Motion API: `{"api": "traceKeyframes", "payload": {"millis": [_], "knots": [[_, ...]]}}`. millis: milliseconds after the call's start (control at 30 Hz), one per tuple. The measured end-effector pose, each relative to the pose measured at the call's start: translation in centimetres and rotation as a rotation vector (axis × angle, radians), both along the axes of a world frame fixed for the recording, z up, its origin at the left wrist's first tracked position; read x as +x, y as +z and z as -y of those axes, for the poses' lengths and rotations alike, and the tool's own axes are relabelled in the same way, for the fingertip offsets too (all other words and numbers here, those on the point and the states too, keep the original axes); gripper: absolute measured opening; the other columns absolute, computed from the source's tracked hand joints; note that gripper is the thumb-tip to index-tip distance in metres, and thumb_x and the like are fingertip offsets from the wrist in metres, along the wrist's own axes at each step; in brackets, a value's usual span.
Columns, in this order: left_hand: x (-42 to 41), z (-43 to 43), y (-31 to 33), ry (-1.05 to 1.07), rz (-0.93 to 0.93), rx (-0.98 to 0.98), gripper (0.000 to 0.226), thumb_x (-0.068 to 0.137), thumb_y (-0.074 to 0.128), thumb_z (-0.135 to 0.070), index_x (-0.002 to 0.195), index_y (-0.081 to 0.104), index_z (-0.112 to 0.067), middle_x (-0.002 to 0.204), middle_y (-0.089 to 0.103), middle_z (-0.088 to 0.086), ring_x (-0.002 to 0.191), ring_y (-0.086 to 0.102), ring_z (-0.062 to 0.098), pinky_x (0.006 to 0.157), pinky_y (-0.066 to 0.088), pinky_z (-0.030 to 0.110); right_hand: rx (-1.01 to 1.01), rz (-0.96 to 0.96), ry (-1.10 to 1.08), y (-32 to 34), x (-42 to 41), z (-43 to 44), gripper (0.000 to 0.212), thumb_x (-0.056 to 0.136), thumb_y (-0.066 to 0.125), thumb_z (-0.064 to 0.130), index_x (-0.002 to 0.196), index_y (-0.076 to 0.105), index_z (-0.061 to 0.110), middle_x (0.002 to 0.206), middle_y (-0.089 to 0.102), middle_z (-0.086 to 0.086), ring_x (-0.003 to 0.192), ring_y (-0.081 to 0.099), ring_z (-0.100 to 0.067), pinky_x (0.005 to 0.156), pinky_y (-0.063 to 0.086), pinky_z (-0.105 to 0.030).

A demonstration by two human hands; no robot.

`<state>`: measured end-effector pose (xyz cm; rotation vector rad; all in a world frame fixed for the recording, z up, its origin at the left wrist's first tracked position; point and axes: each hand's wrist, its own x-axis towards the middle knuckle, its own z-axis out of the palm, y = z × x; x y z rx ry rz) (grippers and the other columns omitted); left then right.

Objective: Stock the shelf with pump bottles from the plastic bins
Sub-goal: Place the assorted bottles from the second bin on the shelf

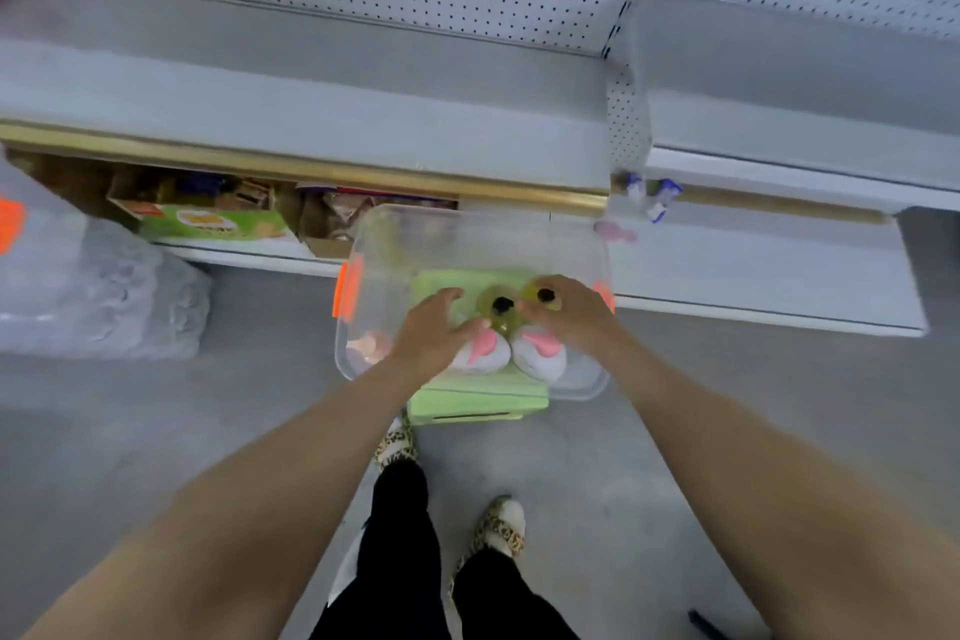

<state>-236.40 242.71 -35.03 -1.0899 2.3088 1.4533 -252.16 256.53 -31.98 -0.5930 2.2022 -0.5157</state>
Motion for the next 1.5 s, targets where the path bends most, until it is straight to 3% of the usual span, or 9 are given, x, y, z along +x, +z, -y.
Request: {"api": "traceKeyframes", "payload": {"millis": [133, 233, 400, 700, 833, 967, 1233, 1433, 1500], "knots": [[0.1, -2.2, -4.8, -0.044, 0.034, 0.084, 0.070, 0.089, 0.066, -0.048, 0.145, 0.043, -0.013, 0.148, 0.048, 0.006, 0.135, 0.045, 0.023, 0.093, 0.028, 0.020, -0.020, 0.082, -0.114, -4.7, 1.8, -3.3, 0.067, 0.086, 0.070, 0.049, 0.143, 0.047, 0.023, 0.142, 0.052, 0.004, 0.118, 0.051, -0.009, 0.076, 0.037, -0.002], [-0.1, -3.0, -7.1, -0.040, 0.031, 0.097, 0.057, 0.087, 0.071, -0.041, 0.133, 0.053, -0.011, 0.133, 0.058, 0.009, 0.123, 0.052, 0.023, 0.084, 0.028, 0.019, -0.029, 0.097, -0.160, -7.2, 2.3, -4.6, 0.069, 0.086, 0.070, 0.049, 0.145, 0.045, 0.022, 0.145, 0.050, 0.003, 0.132, 0.046, -0.014, 0.092, 0.030, -0.018], [-1.0, -3.2, -9.4, -0.071, 0.047, 0.048, 0.058, 0.084, 0.074, -0.041, 0.128, 0.055, -0.009, 0.123, 0.061, 0.010, 0.113, 0.056, 0.027, 0.082, 0.033, 0.023, -0.057, 0.072, -0.238, -9.8, 2.3, -4.9, 0.067, 0.083, 0.078, 0.036, 0.142, 0.050, 0.018, 0.137, 0.057, 0.001, 0.125, 0.052, -0.015, 0.098, 0.036, -0.020], [-2.0, -2.8, -11.3, -0.083, 0.013, -0.007, 0.066, 0.088, 0.071, -0.038, 0.145, 0.044, -0.022, 0.146, 0.051, 0.002, 0.132, 0.048, 0.023, 0.105, 0.033, 0.030, -0.125, -0.078, -0.264, -12.2, 1.3, -4.7, 0.050, 0.072, 0.087, 0.020, 0.117, 0.066, 0.015, 0.110, 0.071, 0.002, 0.101, 0.065, -0.017, 0.092, 0.051, -0.034], [-1.8, -2.7, -11.6, -0.001, -0.062, 0.042, 0.059, 0.086, 0.074, -0.033, 0.140, 0.052, -0.026, 0.140, 0.057, -0.003, 0.125, 0.052, 0.015, 0.101, 0.033, 0.023, -0.207, -0.075, -0.294, -12.6, 1.6, -4.7, 0.042, 0.075, 0.084, 0.023, 0.115, 0.069, 0.019, 0.105, 0.069, 0.010, 0.098, 0.063, -0.012, 0.089, 0.050, -0.027], [-2.1, -2.5, -11.7, 0.047, -0.106, 0.073, 0.048, 0.085, 0.074, -0.032, 0.131, 0.059, -0.028, 0.121, 0.064, -0.008, 0.111, 0.057, 0.012, 0.093, 0.040, 0.024, -0.249, -0.103, -0.307, -13.1, 1.4, -4.4, 0.033, 0.081, 0.079, 0.028, 0.112, 0.069, 0.023, 0.096, 0.069, 0.011, 0.084, 0.059, -0.009, 0.072, 0.041, -0.009], [-3.4, -2.1, -10.1, -0.002, -0.124, 0.022, 0.040, 0.087, 0.070, -0.037, 0.126, 0.063, -0.028, 0.112, 0.069, 0.002, 0.102, 0.060, 0.022, 0.089, 0.049, 0.035, -0.199, -0.202, -0.209, -11.9, 0.0, -4.5, 0.031, 0.086, 0.074, 0.038, 0.110, 0.068, 0.019, 0.082, 0.066, 0.000, 0.071, 0.053, -0.019, 0.066, 0.041, -0.028], [-4.8, -1.5, -5.8, -0.006, -0.206, 0.013, 0.034, 0.088, 0.069, -0.037, 0.121, 0.067, -0.028, 0.104, 0.069, -0.005, 0.098, 0.061, 0.016, 0.075, 0.042, 0.018, -0.256, -0.211, -0.198, -7.2, -2.3, -5.3, 0.015, 0.082, 0.077, 0.034, 0.091, 0.067, 0.028, 0.075, 0.061, 0.013, 0.072, 0.053, -0.019, 0.065, 0.038, -0.017], [-5.3, -1.6, -3.9, 0.022, -0.239, 0.026, 0.031, 0.088, 0.068, -0.036, 0.119, 0.067, -0.028, 0.102, 0.069, -0.007, 0.097, 0.061, 0.014, 0.070, 0.039, 0.008, -0.279, -0.213, -0.193, -5.1, -3.1, -5.1, 0.013, 0.081, 0.077, 0.033, 0.088, 0.067, 0.027, 0.076, 0.065, 0.009, 0.076, 0.058, -0.019, 0.070, 0.042, -0.022]]}}
